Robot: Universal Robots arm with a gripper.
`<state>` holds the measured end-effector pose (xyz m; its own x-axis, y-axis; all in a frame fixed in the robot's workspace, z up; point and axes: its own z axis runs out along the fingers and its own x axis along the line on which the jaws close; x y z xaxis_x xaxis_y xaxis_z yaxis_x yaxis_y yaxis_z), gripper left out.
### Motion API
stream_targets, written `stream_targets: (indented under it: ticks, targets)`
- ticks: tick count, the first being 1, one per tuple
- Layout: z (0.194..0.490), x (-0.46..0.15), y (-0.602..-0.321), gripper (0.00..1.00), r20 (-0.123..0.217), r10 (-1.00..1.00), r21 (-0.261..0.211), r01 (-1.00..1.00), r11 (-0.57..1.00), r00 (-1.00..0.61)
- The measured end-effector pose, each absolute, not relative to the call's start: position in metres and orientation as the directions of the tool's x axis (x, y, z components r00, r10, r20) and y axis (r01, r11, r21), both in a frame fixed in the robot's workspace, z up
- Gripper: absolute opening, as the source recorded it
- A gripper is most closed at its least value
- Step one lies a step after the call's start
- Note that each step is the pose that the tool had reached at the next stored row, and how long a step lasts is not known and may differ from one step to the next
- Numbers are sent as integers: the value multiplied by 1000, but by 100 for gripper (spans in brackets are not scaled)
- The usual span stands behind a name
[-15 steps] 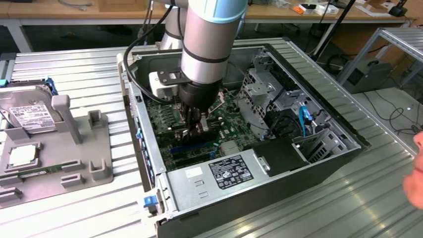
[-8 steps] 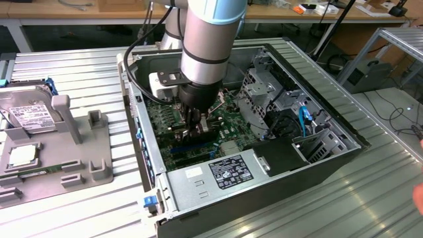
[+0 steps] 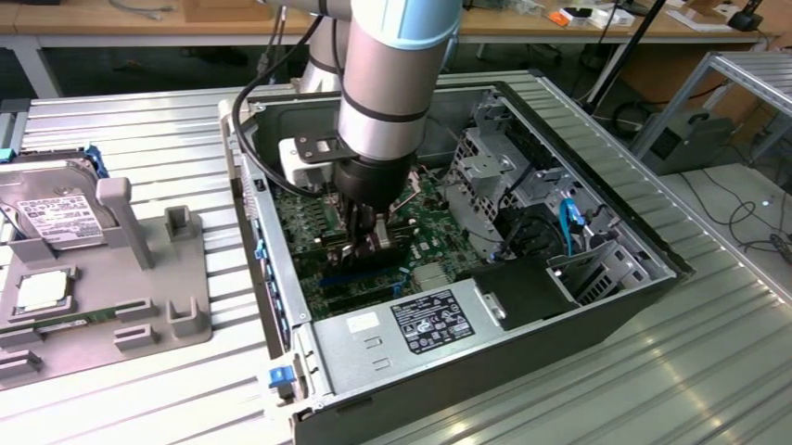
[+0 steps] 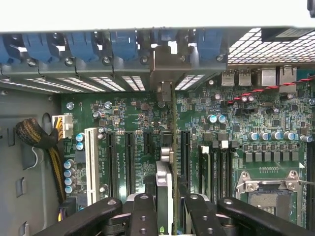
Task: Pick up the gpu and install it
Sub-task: 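Insert the gpu into the slot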
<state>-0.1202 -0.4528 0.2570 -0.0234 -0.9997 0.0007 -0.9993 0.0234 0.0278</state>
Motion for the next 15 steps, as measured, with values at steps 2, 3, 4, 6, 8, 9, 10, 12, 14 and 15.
stream_targets:
  ticks: [2, 3, 4, 6, 8, 9, 10, 12, 14, 15]
  targets:
    - [256, -120, -453, 27, 1, -1000, 28, -999, 23, -23]
    - [256, -120, -453, 27, 1, -1000, 28, -999, 23, -23]
    - [256, -120, -453, 27, 1, -1000, 28, -999, 23, -23]
    - [256, -120, -453, 34, 0, -1000, 27, -999, 23, -23]
    - [256, -120, -453, 41, 0, -1000, 28, -999, 23, -23]
    - [256, -120, -453, 41, 0, -1000, 28, -999, 23, -23]
    - [256, -120, -453, 41, 0, -1000, 28, -999, 23, -23]
    - [261, -120, -453, 41, 1, -1000, 28, -999, 23, -23]
    - [280, -120, -452, 41, 1, -1000, 28, -999, 23, -23]
    - [288, -120, -450, 41, 1, -1000, 28, -999, 23, -23]
